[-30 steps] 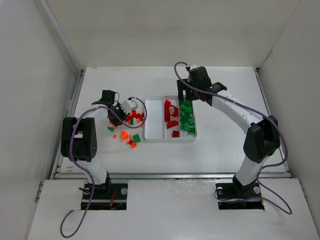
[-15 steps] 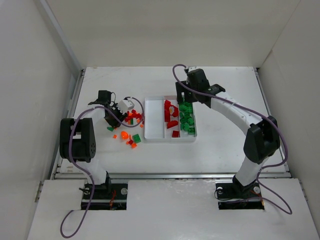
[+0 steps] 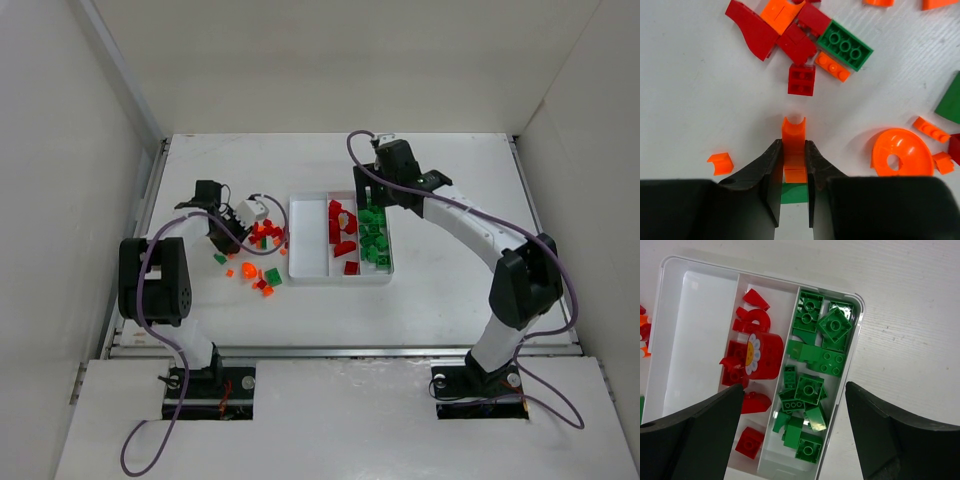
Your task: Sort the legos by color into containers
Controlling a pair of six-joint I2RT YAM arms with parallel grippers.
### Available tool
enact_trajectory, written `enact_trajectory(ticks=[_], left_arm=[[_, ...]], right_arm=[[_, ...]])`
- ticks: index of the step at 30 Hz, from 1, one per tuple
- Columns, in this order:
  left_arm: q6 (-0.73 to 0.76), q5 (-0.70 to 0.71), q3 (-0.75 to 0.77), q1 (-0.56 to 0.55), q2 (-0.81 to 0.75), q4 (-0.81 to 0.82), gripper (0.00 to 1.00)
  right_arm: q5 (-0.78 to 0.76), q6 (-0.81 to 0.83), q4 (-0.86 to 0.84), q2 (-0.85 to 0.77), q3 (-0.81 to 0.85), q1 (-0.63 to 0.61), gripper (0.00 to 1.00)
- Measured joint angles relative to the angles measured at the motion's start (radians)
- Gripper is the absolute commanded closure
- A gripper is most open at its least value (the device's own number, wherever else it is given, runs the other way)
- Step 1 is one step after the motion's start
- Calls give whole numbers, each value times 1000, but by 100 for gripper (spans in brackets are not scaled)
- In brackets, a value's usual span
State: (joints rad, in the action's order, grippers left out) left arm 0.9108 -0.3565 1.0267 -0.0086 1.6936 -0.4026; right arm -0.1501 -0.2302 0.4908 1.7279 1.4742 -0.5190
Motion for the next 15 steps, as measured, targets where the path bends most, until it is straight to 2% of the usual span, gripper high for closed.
enact_trajectory(ticks=[6, 15], left_arm=[[8, -100, 116, 0, -19, -76, 100], [108, -426, 394, -31, -116, -210, 100]], right_arm=[[82, 60, -21, -33, -9, 0, 9], [521, 213, -175, -130, 31, -33, 10]])
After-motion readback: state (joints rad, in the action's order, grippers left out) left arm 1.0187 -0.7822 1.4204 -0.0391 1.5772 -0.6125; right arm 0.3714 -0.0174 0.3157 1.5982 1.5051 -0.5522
